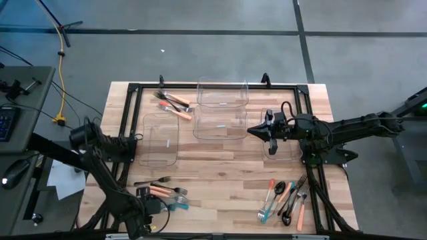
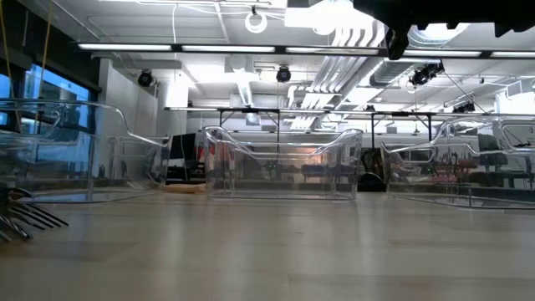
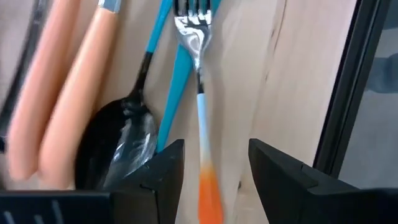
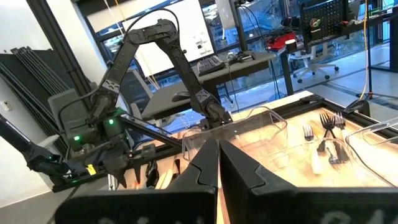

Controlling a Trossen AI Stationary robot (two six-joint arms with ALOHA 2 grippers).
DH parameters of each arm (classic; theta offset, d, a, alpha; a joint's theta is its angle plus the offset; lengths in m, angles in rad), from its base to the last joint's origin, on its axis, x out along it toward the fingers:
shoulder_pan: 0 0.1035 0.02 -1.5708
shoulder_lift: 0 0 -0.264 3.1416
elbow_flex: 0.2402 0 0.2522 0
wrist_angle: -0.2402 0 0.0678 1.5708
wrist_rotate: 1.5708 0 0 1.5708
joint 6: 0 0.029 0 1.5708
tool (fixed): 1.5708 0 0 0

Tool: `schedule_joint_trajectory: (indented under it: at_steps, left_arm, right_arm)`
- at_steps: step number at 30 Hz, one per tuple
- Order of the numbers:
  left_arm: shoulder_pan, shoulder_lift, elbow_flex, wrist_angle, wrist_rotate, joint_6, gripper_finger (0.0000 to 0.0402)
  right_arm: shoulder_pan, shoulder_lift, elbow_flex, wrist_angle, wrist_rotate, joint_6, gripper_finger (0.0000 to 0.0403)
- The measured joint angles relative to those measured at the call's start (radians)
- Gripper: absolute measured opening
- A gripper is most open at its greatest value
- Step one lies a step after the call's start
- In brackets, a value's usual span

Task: Sort silverware by color (type)
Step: Put the orange fork into the bottom right transparent bin

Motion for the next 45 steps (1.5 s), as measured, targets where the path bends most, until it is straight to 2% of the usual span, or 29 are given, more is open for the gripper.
schedule_joint_trajectory:
  at_steps: [17,25,29,34,36,40,45]
  left_arm:
    - [0.006,0.059,0.002,0.022,0.022,-0.001,0.0167]
    - [0.021,0.091,0.006,0.025,0.066,-0.002,0.0165]
    - [0.033,0.083,0.004,0.018,0.069,-0.002,0.0131]
    - [0.034,0.075,0.001,-0.002,0.063,-0.002,0.0037]
    - [0.034,0.072,0.0,0.001,0.064,-0.002,0.0011]
    - [0.034,0.072,0.0,0.003,0.064,-0.001,0.0017]
    - [0.034,0.07,0.0,0.009,0.064,-0.002,0.0005]
  right_arm:
    - [0.0,0.0,0.0,-0.033,0.0,0.0,0.0]
    - [0.0,0.0,0.0,-0.04,0.0,0.002,0.0]
    - [0.0,0.0,0.0,-0.04,0.0,0.001,0.0]
    - [0.0,0.0,0.0,-0.04,0.0,0.0,0.0]
    - [0.0,0.0,0.0,-0.04,0.0,0.0,0.0]
    - [0.0,0.0,0.0,-0.04,0.0,0.0,0.0]
    - [0.0,0.0,0.0,-0.04,0.0,0.0,0.0]
